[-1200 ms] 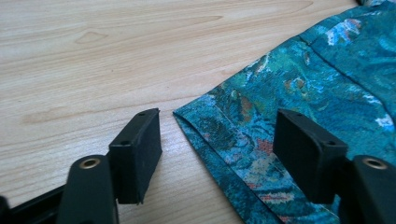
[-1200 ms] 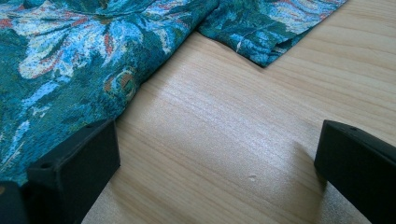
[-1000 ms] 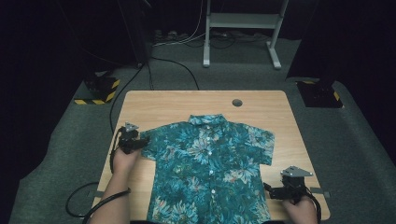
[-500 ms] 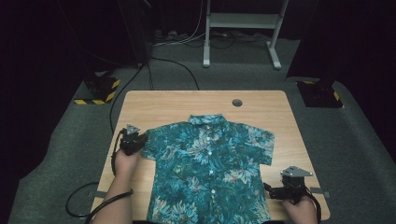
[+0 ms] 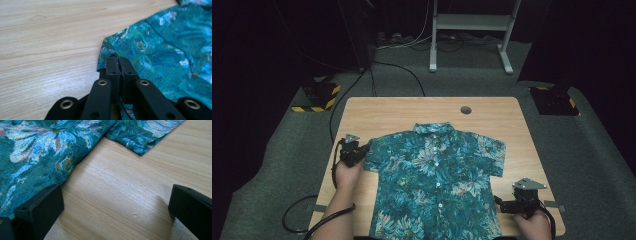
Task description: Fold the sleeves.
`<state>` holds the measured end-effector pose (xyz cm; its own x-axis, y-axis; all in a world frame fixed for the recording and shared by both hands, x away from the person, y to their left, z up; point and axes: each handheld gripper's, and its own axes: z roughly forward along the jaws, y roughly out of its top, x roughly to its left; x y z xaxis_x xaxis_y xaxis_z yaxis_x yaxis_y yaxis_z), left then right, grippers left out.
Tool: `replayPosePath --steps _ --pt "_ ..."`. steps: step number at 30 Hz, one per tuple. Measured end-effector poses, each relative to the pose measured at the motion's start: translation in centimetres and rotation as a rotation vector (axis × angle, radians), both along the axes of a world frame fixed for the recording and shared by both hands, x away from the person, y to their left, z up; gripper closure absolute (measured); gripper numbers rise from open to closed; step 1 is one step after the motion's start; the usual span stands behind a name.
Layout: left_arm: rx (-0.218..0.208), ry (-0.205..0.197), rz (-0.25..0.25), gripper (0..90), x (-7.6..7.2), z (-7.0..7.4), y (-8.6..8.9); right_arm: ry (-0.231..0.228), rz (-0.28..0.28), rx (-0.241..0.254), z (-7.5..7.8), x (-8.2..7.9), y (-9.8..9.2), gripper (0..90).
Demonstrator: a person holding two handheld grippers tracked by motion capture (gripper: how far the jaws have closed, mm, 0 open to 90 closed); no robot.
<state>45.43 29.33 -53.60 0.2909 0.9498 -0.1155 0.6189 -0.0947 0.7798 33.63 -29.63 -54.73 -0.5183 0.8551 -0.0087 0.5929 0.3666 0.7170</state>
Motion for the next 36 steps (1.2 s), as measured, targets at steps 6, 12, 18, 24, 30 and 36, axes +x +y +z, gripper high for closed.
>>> replayPosePath --steps 6,12,18,24,30,36 --pt "-0.04 -0.036 0.005 87.4 -0.7 1.1 0.3 0.0 0.0 0.0 0.0 0.0 0.0 0.0" --pt "-0.067 -0.053 -0.005 87.5 -1.3 1.5 -0.3 0.0 0.0 0.0 0.0 0.0 0.0 0.0" --pt "-0.099 -0.071 -0.012 87.6 -1.7 2.3 -0.8 0.001 0.0 0.0 0.0 0.0 0.0 0.0" --pt "-0.124 -0.092 -0.022 87.7 -2.0 3.1 -1.5 0.0 0.0 0.0 0.0 0.0 0.0 0.0" --pt "-0.132 -0.099 -0.035 87.6 -2.5 3.6 -2.3 0.0 0.0 0.0 0.0 0.0 0.0 0.0" --pt "-0.144 -0.107 -0.044 87.6 -2.9 4.1 -3.1 0.0 0.0 0.0 0.0 0.0 0.0 0.0"
